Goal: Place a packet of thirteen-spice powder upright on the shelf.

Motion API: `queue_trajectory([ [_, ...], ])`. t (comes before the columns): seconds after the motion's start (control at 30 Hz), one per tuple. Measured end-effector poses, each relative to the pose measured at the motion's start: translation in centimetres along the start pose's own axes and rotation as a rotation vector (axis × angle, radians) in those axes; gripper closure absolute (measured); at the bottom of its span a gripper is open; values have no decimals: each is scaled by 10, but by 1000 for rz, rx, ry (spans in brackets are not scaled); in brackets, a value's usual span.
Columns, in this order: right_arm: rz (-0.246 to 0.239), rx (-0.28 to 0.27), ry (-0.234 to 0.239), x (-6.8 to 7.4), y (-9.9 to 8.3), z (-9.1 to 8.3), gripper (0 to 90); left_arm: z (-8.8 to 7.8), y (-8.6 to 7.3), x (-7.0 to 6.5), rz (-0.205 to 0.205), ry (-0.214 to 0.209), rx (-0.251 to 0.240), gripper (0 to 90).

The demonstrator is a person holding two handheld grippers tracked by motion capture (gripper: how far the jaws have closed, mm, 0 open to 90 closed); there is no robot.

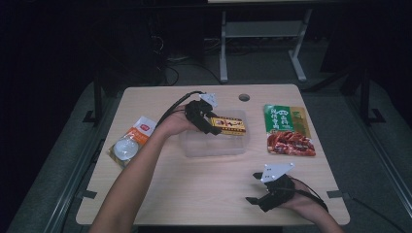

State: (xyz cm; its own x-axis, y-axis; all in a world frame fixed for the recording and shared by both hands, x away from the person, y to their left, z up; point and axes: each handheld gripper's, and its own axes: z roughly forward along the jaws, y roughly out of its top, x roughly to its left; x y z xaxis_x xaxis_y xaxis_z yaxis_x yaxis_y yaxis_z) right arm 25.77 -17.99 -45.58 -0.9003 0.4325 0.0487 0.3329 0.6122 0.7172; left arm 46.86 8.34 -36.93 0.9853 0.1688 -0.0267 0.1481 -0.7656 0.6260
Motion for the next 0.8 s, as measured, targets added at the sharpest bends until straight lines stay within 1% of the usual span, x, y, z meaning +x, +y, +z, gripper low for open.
queue_trajectory([
  [0.17, -8, 0, 0, 0, 0, 0, 153, -2, 4, 0, 6, 0, -10, 313],
  [0.27, -7, 1, -1, 0, 0, 0, 153, -3, 8, 0, 19, 1, -14, 313],
  [0.43, -7, 1, 1, 0, 0, 0, 153, -5, 13, 0, 27, 4, -28, 313],
  [0.53, -7, -1, 2, 0, 0, 0, 153, -6, 16, 1, 22, -1, -52, 313],
  [0.8, -5, 1, 3, 0, 0, 0, 153, -5, 24, 1, 26, -7, -70, 314],
])
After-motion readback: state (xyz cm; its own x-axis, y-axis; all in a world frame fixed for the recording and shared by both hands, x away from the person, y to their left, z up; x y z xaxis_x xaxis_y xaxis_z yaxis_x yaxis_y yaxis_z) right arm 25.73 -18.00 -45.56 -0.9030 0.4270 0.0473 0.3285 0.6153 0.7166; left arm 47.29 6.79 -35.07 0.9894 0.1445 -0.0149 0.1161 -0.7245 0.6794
